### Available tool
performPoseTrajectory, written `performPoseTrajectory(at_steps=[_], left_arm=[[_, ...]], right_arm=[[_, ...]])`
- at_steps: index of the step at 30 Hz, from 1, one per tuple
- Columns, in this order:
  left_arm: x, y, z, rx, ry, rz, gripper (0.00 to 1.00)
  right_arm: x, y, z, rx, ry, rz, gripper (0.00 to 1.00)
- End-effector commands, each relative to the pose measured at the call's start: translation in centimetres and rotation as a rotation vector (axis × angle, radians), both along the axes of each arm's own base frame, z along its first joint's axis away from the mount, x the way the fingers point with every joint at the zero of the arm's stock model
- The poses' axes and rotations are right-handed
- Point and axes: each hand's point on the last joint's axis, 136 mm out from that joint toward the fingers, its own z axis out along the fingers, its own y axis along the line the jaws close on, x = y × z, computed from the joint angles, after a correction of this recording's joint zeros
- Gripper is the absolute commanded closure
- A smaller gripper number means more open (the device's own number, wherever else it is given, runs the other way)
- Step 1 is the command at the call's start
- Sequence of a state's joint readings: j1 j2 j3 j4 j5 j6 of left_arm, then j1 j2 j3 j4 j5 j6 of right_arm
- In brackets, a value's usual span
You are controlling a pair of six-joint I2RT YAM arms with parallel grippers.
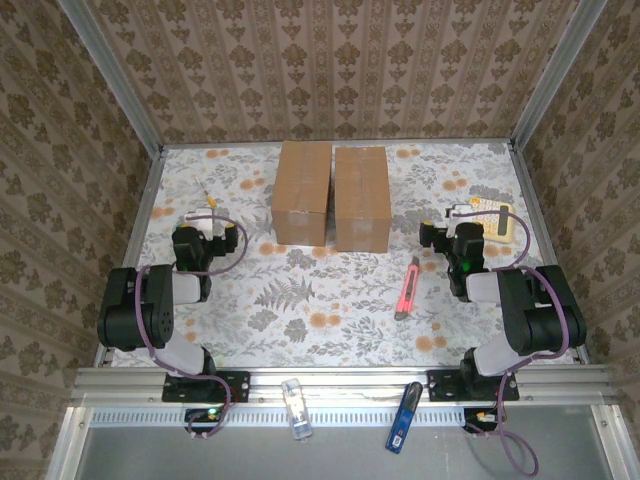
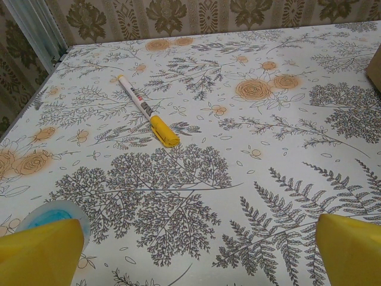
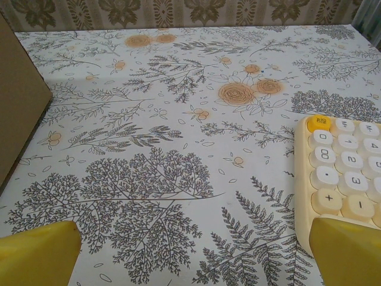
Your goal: Unpack the express box
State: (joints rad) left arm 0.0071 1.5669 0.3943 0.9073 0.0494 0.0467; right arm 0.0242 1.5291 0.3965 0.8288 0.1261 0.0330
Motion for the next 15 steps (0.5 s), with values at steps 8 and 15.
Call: performPoseTrajectory(at_steps=[8,15], left_arm=[[0.11,-0.34,0.63,0.009,-0.017,-0.018,0.00],[0.07,-0.33,0.59,0.009,-0.017,-0.018,0.00]], right_arm=[[0.53,0.13,0.87,0.012,-0.035,0.004,0.00],[0.51,0.10,0.92,0.012,-0.037,0.003,0.00]])
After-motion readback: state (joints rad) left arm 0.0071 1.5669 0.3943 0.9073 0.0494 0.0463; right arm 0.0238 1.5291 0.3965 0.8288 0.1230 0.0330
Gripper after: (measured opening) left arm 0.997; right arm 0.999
